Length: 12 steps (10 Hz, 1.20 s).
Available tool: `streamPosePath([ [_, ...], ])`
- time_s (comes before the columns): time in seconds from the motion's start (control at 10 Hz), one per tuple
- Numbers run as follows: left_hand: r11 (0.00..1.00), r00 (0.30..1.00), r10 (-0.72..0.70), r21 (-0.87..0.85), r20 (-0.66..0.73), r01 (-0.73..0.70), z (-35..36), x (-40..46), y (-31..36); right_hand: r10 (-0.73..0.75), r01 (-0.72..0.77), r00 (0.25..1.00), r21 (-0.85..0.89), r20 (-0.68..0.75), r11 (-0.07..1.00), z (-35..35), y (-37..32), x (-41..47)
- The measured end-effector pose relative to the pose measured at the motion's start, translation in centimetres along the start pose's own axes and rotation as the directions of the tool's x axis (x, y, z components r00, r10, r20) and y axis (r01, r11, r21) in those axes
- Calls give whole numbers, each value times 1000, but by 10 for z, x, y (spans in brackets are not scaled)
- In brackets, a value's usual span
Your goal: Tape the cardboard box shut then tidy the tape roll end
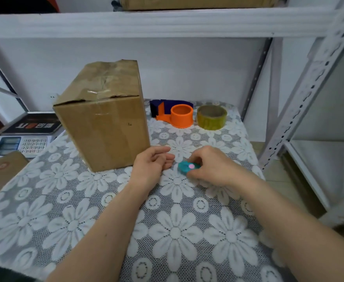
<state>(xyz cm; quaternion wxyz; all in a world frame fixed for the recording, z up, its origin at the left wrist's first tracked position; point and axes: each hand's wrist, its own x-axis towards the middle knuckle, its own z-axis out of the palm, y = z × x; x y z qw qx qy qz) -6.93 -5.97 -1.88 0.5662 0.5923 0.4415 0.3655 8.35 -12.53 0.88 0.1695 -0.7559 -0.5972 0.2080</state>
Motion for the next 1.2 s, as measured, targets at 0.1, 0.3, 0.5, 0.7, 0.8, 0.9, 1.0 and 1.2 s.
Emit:
streamPosePath([
  [0.1,1000,1000,12,-6,-13,-12,-1,-2,0,165,-132,975,205,-152,970,-14,21,14],
  [0.3,998,998,-56,42,20,55,8,2,5,513,-363,717,375,-472,853,-39,66,57],
  [0.5,999,998,-36,-7,58,36,24,11,9,614,-427,580,442,-536,789,-43,94,96],
  [0.7,998,999,-7,-56,31,9,32,14,-2,582,-478,554,344,-596,808,-41,96,123],
  [0.8,999,999,4,-51,33,-2,33,17,-5,569,-530,553,271,-609,804,-36,99,128],
  [0.9,998,999,2,-57,38,0,33,19,-7,574,-543,546,265,-610,797,-34,103,130],
  [1.0,998,999,-10,-61,41,13,32,19,-7,585,-545,552,274,-594,793,-36,101,128],
  [1.2,999,998,-33,-36,54,35,30,18,-4,582,-463,555,361,-594,810,-33,95,118],
])
